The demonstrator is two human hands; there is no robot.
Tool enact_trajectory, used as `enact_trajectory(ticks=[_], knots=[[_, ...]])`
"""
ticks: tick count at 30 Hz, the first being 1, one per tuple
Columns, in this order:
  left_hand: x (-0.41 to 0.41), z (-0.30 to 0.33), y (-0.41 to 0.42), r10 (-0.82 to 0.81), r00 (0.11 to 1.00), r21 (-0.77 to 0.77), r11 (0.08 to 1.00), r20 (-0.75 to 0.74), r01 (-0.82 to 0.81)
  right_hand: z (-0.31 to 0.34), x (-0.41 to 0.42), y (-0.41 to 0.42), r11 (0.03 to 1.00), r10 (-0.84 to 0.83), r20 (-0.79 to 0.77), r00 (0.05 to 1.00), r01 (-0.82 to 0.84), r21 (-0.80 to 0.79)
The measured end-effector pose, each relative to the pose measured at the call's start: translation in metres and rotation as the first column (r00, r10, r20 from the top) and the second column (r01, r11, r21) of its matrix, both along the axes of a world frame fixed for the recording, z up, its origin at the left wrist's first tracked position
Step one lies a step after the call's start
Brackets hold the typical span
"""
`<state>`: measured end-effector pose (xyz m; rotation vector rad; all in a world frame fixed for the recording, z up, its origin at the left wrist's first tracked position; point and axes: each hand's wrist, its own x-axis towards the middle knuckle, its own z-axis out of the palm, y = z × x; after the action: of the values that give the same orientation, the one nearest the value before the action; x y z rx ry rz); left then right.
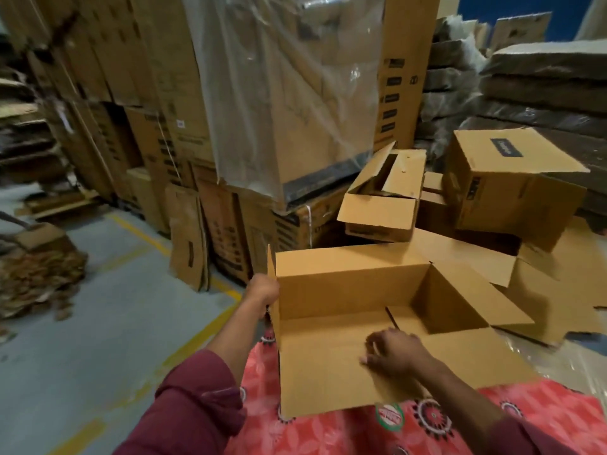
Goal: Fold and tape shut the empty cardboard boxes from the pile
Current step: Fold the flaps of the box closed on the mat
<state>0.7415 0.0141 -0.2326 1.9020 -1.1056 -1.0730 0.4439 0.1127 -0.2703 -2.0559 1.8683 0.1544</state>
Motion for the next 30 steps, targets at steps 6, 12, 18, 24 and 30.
enact_trajectory(ticks=[6, 12, 18, 24, 30], knots=[[-0.023, 0.013, -0.016, -0.197, 0.869, 0.030, 0.978, 0.453, 0.206, -0.015, 0.044, -0.002, 0.996, -0.080, 0.088, 0.993, 0.084, -0.041], [-0.067, -0.029, 0.000, -0.394, 0.693, 0.107, 0.902, 0.604, 0.419, -0.036, 0.073, 0.027, 0.936, -0.297, 0.318, 0.900, 0.340, -0.088], [-0.114, -0.074, 0.070, -0.615, 0.511, 0.283, 0.761, 0.600, 0.584, -0.056, 0.073, 0.078, 0.862, -0.407, 0.579, 0.707, 0.507, -0.013], [-0.134, -0.120, 0.109, -0.618, 0.367, 0.319, 0.722, 0.695, 0.614, -0.068, 0.013, 0.134, 0.383, -0.653, 0.525, 0.546, 0.836, -0.393], [-0.137, -0.120, 0.102, -0.660, 0.292, 0.401, 0.689, 0.693, 0.604, -0.072, -0.053, 0.170, -0.307, -0.679, 0.700, -0.222, 0.952, 0.004]])
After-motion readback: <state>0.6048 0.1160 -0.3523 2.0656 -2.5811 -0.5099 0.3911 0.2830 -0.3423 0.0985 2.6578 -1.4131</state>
